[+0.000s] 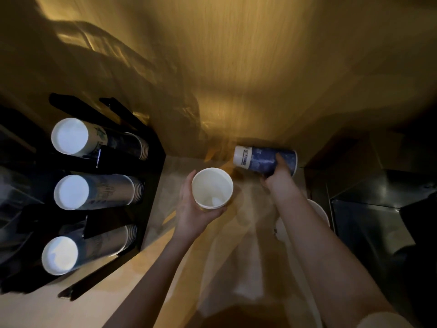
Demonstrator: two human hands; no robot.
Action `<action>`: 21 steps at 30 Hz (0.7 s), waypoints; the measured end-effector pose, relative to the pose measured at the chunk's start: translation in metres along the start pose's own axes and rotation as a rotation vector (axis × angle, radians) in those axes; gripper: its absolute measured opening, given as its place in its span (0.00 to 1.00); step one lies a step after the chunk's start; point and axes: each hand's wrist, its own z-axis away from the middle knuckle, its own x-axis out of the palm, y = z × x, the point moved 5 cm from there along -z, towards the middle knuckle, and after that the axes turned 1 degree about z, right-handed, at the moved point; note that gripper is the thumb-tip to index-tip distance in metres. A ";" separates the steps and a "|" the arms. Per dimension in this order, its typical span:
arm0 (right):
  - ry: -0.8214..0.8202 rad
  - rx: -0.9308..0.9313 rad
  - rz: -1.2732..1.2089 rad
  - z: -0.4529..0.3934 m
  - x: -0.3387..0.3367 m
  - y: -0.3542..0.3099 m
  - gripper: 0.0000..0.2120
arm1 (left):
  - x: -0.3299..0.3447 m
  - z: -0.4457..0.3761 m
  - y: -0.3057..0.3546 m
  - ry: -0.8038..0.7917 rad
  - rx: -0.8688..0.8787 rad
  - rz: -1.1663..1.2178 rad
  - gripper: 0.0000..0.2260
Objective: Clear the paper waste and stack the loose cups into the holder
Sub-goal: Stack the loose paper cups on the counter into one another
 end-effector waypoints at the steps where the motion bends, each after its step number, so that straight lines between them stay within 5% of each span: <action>1: -0.055 0.025 -0.108 0.012 0.005 0.000 0.33 | 0.000 0.001 -0.001 0.003 0.001 -0.001 0.48; 6: -0.320 0.022 -0.278 0.058 0.013 -0.006 0.24 | -0.001 0.002 0.009 -0.002 0.006 -0.004 0.47; 11: -0.461 -0.305 -0.092 0.111 0.009 -0.009 0.22 | -0.004 0.002 0.011 0.034 -0.020 0.005 0.45; 16: -0.641 -0.824 0.360 0.137 0.002 -0.007 0.39 | -0.006 0.004 0.014 0.008 -0.008 -0.020 0.45; 21: -0.638 -1.062 0.886 0.140 0.006 0.018 0.45 | -0.007 0.008 0.019 0.008 0.012 -0.044 0.45</action>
